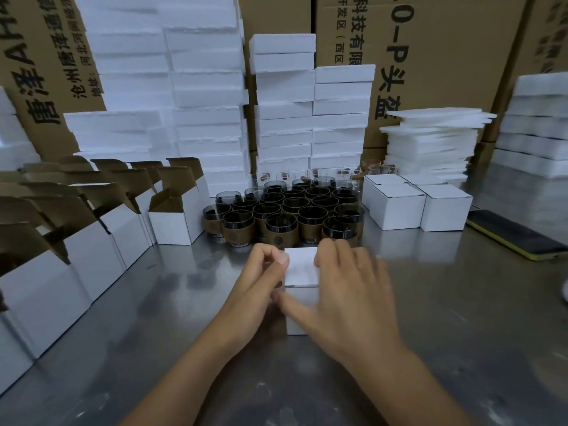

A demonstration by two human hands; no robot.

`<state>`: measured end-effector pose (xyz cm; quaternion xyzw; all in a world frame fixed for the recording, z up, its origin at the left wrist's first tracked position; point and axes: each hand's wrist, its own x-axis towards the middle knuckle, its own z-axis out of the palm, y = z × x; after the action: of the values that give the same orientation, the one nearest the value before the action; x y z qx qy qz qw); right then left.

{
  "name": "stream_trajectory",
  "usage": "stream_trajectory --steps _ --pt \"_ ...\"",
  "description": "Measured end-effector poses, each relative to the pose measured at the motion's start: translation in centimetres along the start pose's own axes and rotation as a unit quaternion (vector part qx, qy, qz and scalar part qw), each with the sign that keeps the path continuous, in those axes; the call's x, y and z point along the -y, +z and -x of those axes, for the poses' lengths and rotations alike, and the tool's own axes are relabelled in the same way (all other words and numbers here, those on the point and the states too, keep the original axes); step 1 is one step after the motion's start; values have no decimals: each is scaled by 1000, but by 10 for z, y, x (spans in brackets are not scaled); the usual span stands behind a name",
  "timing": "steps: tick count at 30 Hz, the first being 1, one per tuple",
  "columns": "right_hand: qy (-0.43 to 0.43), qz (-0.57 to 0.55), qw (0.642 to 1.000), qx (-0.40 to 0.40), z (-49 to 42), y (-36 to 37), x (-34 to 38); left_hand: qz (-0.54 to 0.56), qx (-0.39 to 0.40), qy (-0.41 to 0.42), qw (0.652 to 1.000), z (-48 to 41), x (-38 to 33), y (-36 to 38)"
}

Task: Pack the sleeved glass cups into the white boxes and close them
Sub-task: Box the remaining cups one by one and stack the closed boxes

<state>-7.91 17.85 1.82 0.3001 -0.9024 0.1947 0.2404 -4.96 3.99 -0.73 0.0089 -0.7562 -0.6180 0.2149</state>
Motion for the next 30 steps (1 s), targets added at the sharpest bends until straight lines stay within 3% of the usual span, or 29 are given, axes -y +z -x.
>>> stream_trajectory --steps 7,13,20,30 --pt "21 44 997 -58 5 -15 -58 -60 0 -7 998 2 3 -2" --pt "105 108 985 -89 -12 -25 -150 -63 -16 10 998 -2 6 0" --pt "190 140 970 -63 -52 -14 -219 -59 -19 29 998 -6 9 2" --pt "219 160 962 13 -87 -14 -239 -69 -21 30 997 -9 12 3"
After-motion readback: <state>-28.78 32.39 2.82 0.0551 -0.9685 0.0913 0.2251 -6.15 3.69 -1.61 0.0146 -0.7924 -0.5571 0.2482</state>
